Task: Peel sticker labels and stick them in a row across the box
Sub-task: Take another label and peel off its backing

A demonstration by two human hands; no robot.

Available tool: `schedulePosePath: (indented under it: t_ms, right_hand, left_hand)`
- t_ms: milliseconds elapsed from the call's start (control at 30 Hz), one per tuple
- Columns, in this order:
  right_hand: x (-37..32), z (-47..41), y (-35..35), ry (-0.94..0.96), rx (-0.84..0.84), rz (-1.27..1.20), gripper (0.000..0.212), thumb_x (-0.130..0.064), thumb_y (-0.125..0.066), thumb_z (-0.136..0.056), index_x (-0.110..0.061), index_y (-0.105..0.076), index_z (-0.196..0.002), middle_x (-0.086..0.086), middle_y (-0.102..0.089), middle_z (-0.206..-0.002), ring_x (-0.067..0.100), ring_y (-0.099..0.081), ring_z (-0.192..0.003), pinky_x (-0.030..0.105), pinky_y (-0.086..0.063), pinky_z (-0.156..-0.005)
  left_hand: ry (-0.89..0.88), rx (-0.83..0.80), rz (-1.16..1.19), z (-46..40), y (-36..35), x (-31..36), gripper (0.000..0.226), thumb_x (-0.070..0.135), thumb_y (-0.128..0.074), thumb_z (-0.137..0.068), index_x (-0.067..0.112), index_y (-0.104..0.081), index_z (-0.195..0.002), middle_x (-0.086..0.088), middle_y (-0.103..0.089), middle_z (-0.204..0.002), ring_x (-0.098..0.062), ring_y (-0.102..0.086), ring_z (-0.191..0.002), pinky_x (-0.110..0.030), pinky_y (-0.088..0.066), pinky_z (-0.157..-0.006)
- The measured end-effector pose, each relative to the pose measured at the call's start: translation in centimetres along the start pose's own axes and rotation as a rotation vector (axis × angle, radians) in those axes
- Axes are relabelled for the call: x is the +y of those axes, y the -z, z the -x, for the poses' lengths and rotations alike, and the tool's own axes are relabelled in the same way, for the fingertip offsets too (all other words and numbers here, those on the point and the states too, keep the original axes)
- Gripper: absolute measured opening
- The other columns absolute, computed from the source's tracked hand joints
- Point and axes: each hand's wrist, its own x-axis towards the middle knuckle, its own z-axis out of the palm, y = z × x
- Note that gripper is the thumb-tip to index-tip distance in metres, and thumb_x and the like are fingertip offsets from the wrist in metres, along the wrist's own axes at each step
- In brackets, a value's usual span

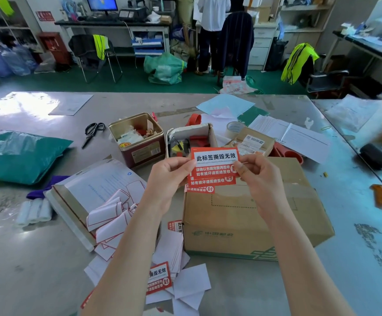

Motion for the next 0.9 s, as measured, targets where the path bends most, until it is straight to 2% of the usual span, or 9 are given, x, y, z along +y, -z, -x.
schedulePosePath:
  t_ms: [167, 267, 500, 600, 700, 800, 900]
  right_hand:
    - [-0.2, 0.5, -0.1, 0.023, -0.016, 0.046, 0.014, -0.012, -0.062, -0.089, -0.024, -0.063, -0.082, -0.006, -0.072, -0.078, 0.001, -0.067, -0.065, 0.012, -0.050, -0.059]
    - [0.0, 0.7, -0.2, 0.008, -0.006, 0.068, 0.006, -0.015, -0.062, -0.088, -0.019, -0.065, -0.086, -0.001, -0.073, -0.082, 0.005, -0.068, -0.069, 0.019, -0.051, -0.065]
    - [0.4, 0.9, -0.9, -0.044, 0.040, 0.071, 0.006, -0.018, -0.063, -0.088, -0.021, -0.065, -0.084, 0.001, -0.074, -0.083, 0.015, -0.069, -0.081, 0.030, -0.055, -0.072]
    - [0.6, 1.0, -1.1, -0.077, 0.074, 0.038, 0.006, -0.018, -0.062, -0.089, -0.021, -0.065, -0.085, 0.001, -0.073, -0.086, 0.014, -0.067, -0.083, 0.026, -0.053, -0.067]
    - [0.7, 1.1, -1.4, -0.110, 0.091, -0.004, 0.005, -0.017, -0.060, -0.091, -0.016, -0.065, -0.090, 0.001, -0.072, -0.086, 0.012, -0.066, -0.079, 0.021, -0.052, -0.060]
    - [0.7, 1.2, -2.5, -0.126, 0.051, -0.026, 0.005, -0.013, -0.059, -0.091, -0.015, -0.063, -0.090, 0.002, -0.072, -0.083, 0.009, -0.066, -0.071, 0.018, -0.053, -0.058]
    - [0.7, 1.2, -4.5, -0.157, -0.009, -0.066, 0.007, -0.008, -0.060, -0.089, -0.014, -0.059, -0.091, 0.000, -0.070, -0.078, 0.008, -0.066, -0.065, 0.018, -0.054, -0.056]
  left_hand:
    - [-0.029, 0.056, -0.038, 0.2, 0.1, -0.2, 0.007, 0.026, -0.062, -0.086, 0.028, -0.068, -0.085, 0.010, -0.074, -0.080, -0.007, -0.071, -0.079, -0.016, -0.055, -0.066]
    - [-0.036, 0.101, -0.034, 0.3, 0.3, -0.4, 0.004, 0.027, -0.065, -0.083, 0.028, -0.068, -0.083, 0.010, -0.073, -0.080, -0.005, -0.071, -0.077, -0.014, -0.054, -0.062]
    - [-0.004, 0.143, -0.014, 0.7, 0.6, -1.0, 0.005, 0.027, -0.064, -0.084, 0.031, -0.066, -0.082, 0.009, -0.071, -0.086, -0.006, -0.070, -0.078, -0.021, -0.055, -0.070]
    - [0.042, 0.185, 0.041, 0.8, 1.3, -1.4, 0.004, 0.026, -0.063, -0.085, 0.028, -0.066, -0.087, 0.003, -0.071, -0.091, -0.014, -0.069, -0.087, -0.028, -0.056, -0.078]
    - [0.069, 0.254, 0.046, 0.9, 2.8, -2.1, 0.007, 0.027, -0.063, -0.085, 0.024, -0.065, -0.092, 0.002, -0.070, -0.094, -0.015, -0.069, -0.089, -0.030, -0.057, -0.080]
    - [0.126, 0.324, 0.062, 1.1, 4.6, -3.3, 0.021, 0.025, -0.064, -0.085, 0.016, -0.061, -0.104, -0.003, -0.067, -0.102, -0.017, -0.066, -0.094, -0.035, -0.056, -0.084]
    - [0.209, 0.381, 0.044, 1.3, 6.7, -5.6, 0.026, 0.022, -0.065, -0.085, 0.021, -0.056, -0.109, -0.009, -0.065, -0.106, -0.022, -0.065, -0.097, -0.040, -0.055, -0.085]
